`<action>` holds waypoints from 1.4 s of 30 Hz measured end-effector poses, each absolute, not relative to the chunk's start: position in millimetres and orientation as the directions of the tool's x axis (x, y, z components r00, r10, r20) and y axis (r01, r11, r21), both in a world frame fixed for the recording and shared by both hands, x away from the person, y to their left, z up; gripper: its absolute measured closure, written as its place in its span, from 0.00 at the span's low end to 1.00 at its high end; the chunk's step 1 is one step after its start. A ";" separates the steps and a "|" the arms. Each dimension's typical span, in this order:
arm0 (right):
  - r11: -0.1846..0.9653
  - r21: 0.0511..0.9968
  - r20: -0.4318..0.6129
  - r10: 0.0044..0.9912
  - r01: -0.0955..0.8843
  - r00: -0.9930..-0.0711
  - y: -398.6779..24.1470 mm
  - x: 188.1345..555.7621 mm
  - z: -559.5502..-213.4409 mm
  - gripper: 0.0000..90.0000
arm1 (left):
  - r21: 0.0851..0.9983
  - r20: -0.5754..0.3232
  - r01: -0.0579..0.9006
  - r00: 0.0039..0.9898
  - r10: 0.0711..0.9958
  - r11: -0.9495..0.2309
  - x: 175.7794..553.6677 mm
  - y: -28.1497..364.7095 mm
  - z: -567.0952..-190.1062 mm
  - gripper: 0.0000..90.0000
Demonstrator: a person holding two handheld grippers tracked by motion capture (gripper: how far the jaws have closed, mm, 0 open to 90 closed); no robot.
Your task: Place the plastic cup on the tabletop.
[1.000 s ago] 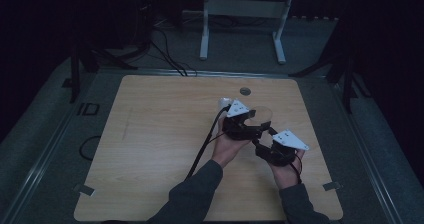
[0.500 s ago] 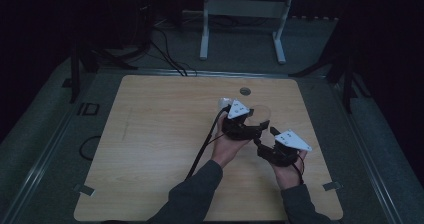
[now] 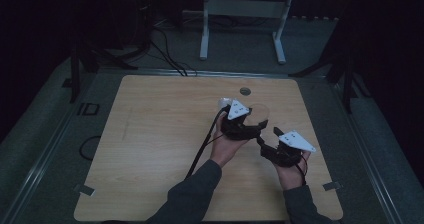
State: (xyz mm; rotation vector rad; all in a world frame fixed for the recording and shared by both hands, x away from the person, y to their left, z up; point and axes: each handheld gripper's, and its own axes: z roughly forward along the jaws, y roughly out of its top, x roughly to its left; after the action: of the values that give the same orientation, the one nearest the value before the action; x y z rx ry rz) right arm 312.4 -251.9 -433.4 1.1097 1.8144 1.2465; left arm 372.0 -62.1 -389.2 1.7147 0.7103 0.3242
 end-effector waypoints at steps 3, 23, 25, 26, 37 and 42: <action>0.178 0.945 -0.049 0.907 0.275 -0.418 -252.5 312.8 -433.6 0.34 | 0.952 -0.147 0.280 0.772 0.618 -0.123 371.1 -61.9 -388.5 0.33; 0.156 0.949 -0.042 0.925 0.275 -0.378 -262.9 313.2 -432.7 0.37 | 0.948 -0.126 0.281 0.765 0.631 -0.151 369.0 -60.6 -393.6 0.33; 0.153 0.949 -0.041 0.927 0.276 -0.374 -263.6 312.9 -432.7 0.37 | 0.948 -0.123 0.278 0.767 0.630 -0.154 368.4 -61.4 -394.2 0.33; 0.152 0.949 -0.041 0.927 0.275 -0.372 -264.2 312.8 -432.6 0.37 | 0.948 -0.119 0.277 0.767 0.631 -0.159 368.3 -61.3 -394.3 0.34; 0.144 0.950 -0.036 0.932 0.276 -0.362 -266.3 312.5 -433.4 0.38 | 0.942 -0.101 0.280 0.761 0.641 -0.184 364.2 -61.9 -399.9 0.34; 0.140 0.951 -0.034 0.933 0.276 -0.358 -267.2 312.4 -433.7 0.38 | 0.942 -0.092 0.275 0.762 0.641 -0.191 362.3 -61.0 -401.9 0.34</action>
State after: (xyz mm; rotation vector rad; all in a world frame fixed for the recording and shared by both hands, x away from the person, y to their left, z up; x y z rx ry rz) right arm 312.4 -267.2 -433.7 1.1684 1.7454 1.2391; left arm 362.3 -61.0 -401.9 1.7788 0.7159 0.3859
